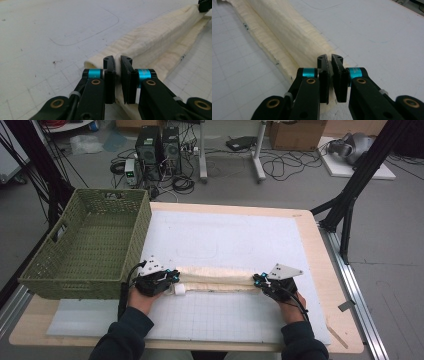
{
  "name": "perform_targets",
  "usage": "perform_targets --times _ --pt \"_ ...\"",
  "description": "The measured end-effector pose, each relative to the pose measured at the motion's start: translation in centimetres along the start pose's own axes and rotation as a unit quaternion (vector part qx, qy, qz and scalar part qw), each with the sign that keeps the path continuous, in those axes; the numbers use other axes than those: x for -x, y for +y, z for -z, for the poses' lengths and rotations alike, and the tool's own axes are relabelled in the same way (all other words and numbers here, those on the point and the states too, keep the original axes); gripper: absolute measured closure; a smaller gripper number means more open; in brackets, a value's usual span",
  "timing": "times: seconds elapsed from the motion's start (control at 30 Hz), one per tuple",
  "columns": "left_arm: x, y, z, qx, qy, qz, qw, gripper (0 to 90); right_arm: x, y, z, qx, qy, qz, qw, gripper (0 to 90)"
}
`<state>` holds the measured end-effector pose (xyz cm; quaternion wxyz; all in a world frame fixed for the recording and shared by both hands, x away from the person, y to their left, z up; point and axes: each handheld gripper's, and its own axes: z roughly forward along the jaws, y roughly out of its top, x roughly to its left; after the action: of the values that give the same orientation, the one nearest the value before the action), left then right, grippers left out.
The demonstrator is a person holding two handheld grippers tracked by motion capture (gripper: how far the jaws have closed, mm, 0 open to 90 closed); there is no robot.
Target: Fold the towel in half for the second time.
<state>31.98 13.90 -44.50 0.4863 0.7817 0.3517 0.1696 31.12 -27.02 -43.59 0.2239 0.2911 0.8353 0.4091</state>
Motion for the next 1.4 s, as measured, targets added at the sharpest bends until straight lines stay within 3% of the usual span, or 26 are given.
perform_targets --times 0.17,0.33,0.43,0.67,0.77,0.87,0.93,1.03,1.13,1.2,1.27,1.4 --pt "0.2 0.1 0.3 0.008 0.001 0.006 0.9999 75.8 0.0 0.0 0.1 -0.001 -0.001 0.000 1.0000 85.0" --pt "0.7 1.3 1.3 0.055 0.008 0.033 0.9979 52.2 0.0 0.0 0.2 -0.001 0.005 -0.001 1.0000 84.9" --pt "0.9 1.7 1.6 0.070 -0.001 0.046 0.9965 50.4 -0.1 0.0 0.1 -0.002 0.008 0.000 1.0000 84.9" --pt "0.6 1.1 -0.1 0.034 -0.004 0.036 0.9988 62.9 -0.3 -0.1 0.1 -0.012 0.013 0.005 0.9998 84.9" --pt "0.9 0.5 -0.8 -0.007 -0.007 0.029 0.9995 66.7 -0.3 -0.2 0.2 -0.017 0.019 0.007 0.9997 84.8" --pt "1.1 0.1 -1.2 -0.029 -0.008 0.029 0.9991 68.2 -0.3 -0.2 0.5 -0.018 0.021 0.000 0.9996 80.1" --pt "1.3 0.1 -1.3 -0.033 -0.004 0.022 0.9992 68.3 -0.1 0.1 1.0 -0.003 0.025 -0.011 0.9996 69.6" --pt "1.3 0.1 -1.3 -0.035 -0.003 0.023 0.9991 68.6 0.1 1.3 2.4 0.045 0.028 -0.046 0.9975 55.6" --pt "1.3 0.1 -1.4 -0.038 -0.002 0.022 0.9990 68.8 0.0 2.7 3.1 0.087 0.018 -0.063 0.9941 53.9" --pt "1.4 0.1 -1.4 -0.039 -0.003 0.021 0.9990 69.4 -0.5 3.1 2.5 0.075 0.014 -0.062 0.9952 57.3" --pt "1.4 0.1 -1.4 -0.039 -0.003 0.021 0.9990 69.6 -0.9 3.0 1.3 0.046 0.002 -0.057 0.9973 59.6" --pt "1.4 0.1 -1.4 -0.046 -0.003 0.018 0.9988 70.6 -1.3 1.6 -0.9 -0.015 0.016 -0.060 0.9980 61.1"
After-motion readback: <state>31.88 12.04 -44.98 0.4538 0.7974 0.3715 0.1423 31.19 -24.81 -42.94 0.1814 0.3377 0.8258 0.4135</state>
